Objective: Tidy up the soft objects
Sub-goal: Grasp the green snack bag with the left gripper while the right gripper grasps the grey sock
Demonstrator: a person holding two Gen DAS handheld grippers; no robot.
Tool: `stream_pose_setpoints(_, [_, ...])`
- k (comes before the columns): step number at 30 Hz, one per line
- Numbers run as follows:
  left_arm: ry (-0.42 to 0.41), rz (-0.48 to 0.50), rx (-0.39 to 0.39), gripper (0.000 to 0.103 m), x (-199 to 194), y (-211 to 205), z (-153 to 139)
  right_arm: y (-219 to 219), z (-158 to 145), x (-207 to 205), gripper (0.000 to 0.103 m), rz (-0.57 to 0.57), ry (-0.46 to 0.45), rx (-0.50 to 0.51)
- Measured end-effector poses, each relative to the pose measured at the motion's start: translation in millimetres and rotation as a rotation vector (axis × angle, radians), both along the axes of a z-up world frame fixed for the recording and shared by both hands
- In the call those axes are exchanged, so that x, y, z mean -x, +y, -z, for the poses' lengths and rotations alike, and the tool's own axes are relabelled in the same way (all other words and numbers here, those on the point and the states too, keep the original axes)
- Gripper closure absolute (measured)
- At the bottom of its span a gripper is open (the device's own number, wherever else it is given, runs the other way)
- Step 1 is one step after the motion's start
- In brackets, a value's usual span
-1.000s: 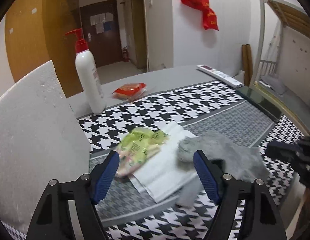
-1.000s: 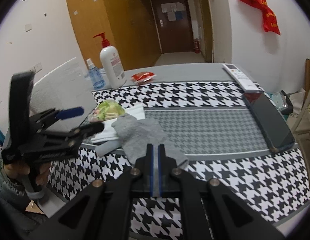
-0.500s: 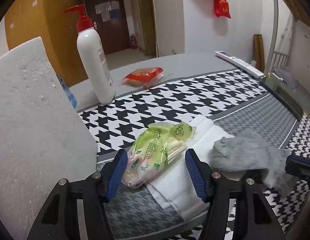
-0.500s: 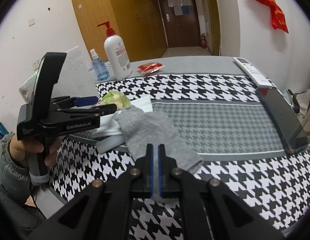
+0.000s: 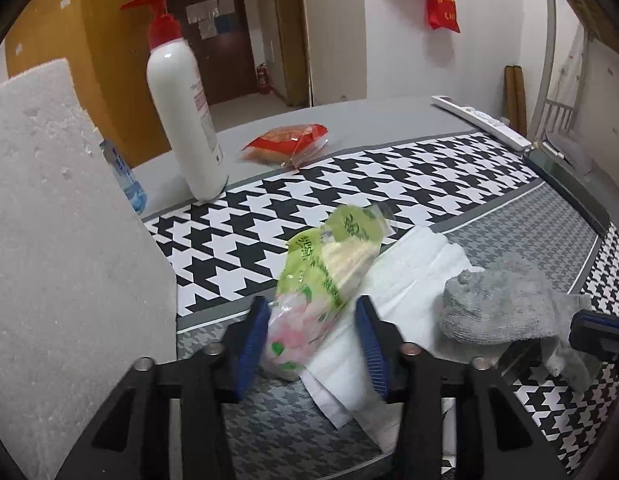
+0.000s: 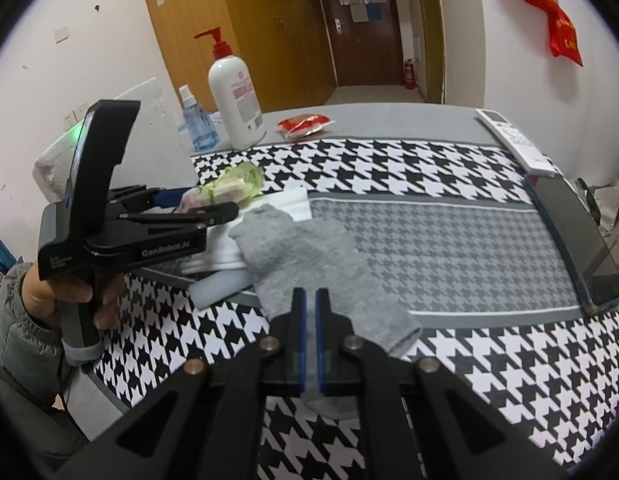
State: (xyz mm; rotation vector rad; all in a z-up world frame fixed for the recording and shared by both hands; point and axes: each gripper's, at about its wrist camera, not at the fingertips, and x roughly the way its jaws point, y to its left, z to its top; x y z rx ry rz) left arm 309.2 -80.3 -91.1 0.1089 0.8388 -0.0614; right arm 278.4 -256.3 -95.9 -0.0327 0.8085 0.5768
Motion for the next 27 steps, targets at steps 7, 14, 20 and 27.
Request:
stream_pose_setpoints(7, [-0.048,0.018,0.061,0.073,12.0,4.9,-13.0,3.8,0.0,-2.3,0.097,0.007,0.010,0.020])
stream_pose_setpoints(14, [-0.085,0.052,0.155,0.073,24.9,10.5,-25.4,10.4,-5.5,1.1,0.094,0.003,0.003,0.037])
stream_pose_setpoints(20, [-0.100,0.064,0.169,0.073,30.0,10.1,-25.7,15.7,-6.8,4.3,0.052,-0.004,-0.010,0.037])
stream_pose_setpoints(27, [-0.115,0.084,0.202,0.073,35.9,8.0,-27.7,18.0,1.3,-9.5,0.052,0.020,-0.009,0.108])
